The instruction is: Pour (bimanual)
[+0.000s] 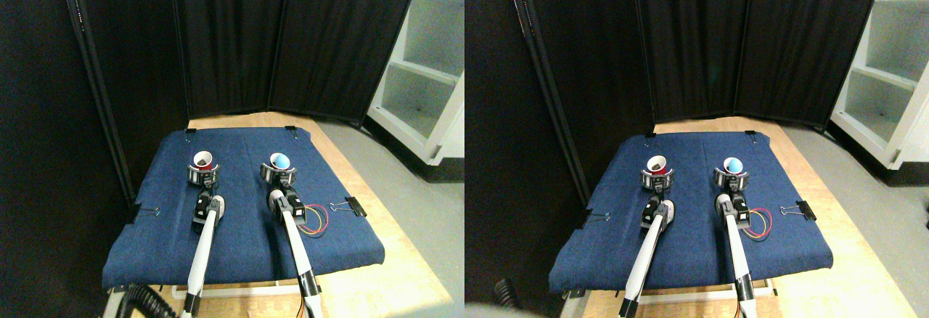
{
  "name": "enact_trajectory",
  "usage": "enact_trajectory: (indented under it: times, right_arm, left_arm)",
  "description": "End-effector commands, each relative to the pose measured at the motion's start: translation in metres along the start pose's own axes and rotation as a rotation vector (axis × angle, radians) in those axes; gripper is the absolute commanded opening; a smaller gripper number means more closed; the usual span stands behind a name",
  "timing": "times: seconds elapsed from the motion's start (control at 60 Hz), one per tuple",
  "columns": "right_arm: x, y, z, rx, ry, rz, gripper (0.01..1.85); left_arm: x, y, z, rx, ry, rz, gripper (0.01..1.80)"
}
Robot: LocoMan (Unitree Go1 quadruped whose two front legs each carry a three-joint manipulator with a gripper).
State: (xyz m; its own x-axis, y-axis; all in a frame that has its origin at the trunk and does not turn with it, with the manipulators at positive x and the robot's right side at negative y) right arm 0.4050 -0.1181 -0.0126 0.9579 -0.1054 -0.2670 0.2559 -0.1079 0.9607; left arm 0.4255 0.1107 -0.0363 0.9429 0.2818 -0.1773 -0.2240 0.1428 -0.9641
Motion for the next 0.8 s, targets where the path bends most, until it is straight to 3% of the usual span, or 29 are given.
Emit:
enact_trajectory:
  times: [0.017,0.183,0.35,0.45,0.8]
  right_arm:
    - [0.004,0.000,-0.002,0.001,0.017,0.029,0.97]
    - [0.003,-0.004,-0.002,-0.002,0.013,0.029,0.88]
    - [0.006,-0.009,-0.001,-0.010,-0.006,0.017,1.13]
    - [0.010,-0.012,0.001,-0.009,-0.011,0.009,1.19]
    - [0.015,-0.010,0.003,-0.027,-0.013,0.012,1.19]
  left_arm:
    - [0.004,0.004,-0.003,-0.005,-0.010,0.003,1.00]
    - [0.011,0.005,-0.005,-0.015,-0.001,0.013,1.01]
    - [0.011,0.004,-0.005,-0.010,-0.002,0.013,1.00]
    - [0.011,0.005,-0.004,-0.010,-0.005,0.017,1.01]
    - [0.013,0.013,0.001,-0.006,-0.010,0.036,1.02]
